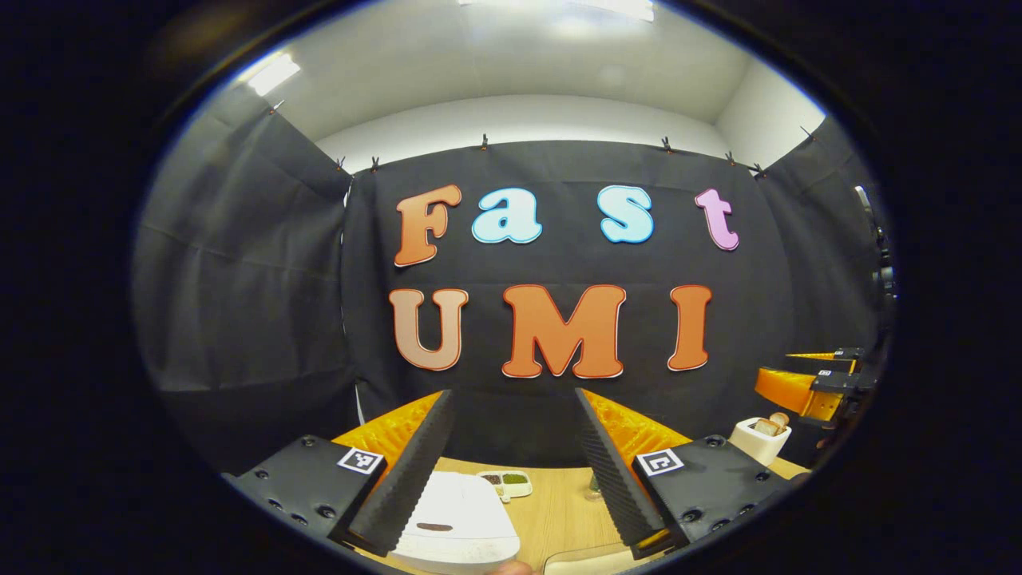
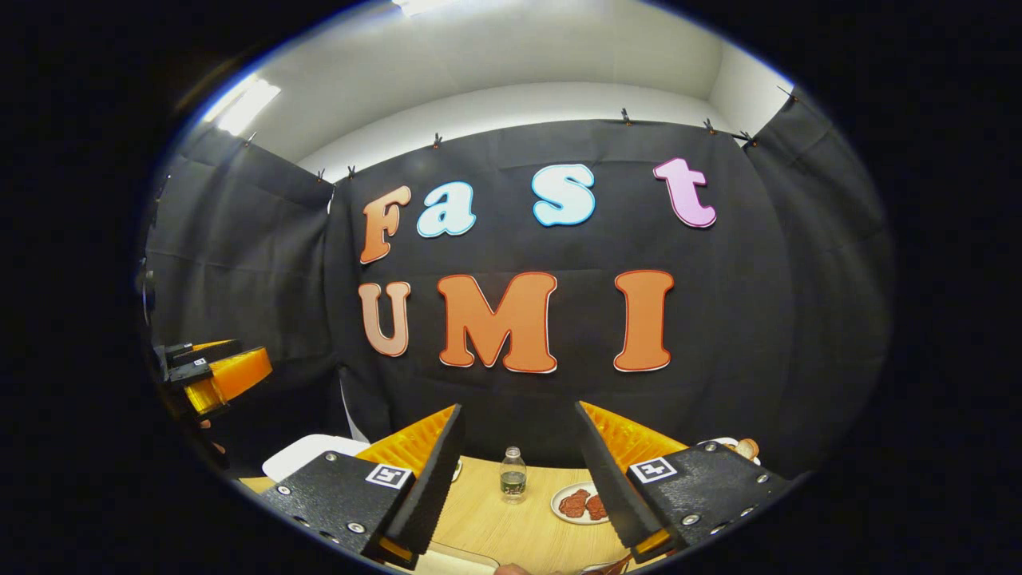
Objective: Close the left gripper, press the button to open the rice cooker; take a wooden spoon from the chopstick holder with the right hand, scoop a spoonful of rice and pour it into the rice cooker, then put the wooden spoon back into the chopstick holder.
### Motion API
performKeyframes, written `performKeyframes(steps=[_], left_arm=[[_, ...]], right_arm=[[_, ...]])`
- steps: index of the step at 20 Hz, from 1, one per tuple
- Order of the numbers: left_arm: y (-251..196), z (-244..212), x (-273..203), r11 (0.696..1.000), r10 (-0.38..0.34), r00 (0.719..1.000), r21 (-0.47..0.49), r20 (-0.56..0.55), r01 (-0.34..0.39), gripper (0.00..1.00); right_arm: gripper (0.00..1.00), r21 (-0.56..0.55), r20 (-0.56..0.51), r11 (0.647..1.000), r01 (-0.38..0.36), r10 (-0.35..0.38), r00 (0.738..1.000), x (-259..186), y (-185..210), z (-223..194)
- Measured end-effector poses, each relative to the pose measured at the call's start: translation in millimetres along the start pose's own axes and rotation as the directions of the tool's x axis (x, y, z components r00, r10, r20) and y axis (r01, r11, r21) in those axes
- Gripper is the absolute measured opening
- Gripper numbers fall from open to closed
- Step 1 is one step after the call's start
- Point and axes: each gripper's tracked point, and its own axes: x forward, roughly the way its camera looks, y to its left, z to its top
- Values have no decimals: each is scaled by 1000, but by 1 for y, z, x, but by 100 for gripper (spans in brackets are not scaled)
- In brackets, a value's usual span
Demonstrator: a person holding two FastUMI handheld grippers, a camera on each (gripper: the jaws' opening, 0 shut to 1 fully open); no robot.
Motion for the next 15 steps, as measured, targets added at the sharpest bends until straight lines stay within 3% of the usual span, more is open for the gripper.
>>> performKeyframes(steps=[3, 4, 5, 6, 9, 11, 15], left_arm=[[-2, 6, -12, 1000, -15, 999, 6, 34, 15, 100], [-1, 4, -14, 1000, -13, 999, 21, 31, 12, 100], [-2, 2, -16, 999, -14, 1000, 30, 22, 13, 99], [-5, 1, -16, 1000, -16, 1000, 26, 24, 16, 98], [-3, -4, -16, 1000, -14, 1000, 10, 0, 14, 98], [-8, -21, -14, 999, -47, 996, -1, -78, 47, 97], [3, -15, -15, 1000, -32, 995, -3, -90, 31, 100]], right_arm=[[87, -7, 16, 1000, 6, -6, 1000, -1, -1, 5], [93, -10, 17, 1000, 9, -9, 1000, -2, -3, 5], [88, -8, 19, 1000, 14, -14, 1000, -2, -4, 7], [93, -4, 25, 1000, 12, -12, 1000, -2, -3, 9], [88, -4, 36, 1000, 11, -11, 999, -1, -1, 11], [88, -8, 42, 1000, -2, 2, 999, -1, 3, 12], [93, 13, 71, 1000, -15, 14, 997, 0, 7, 20]])
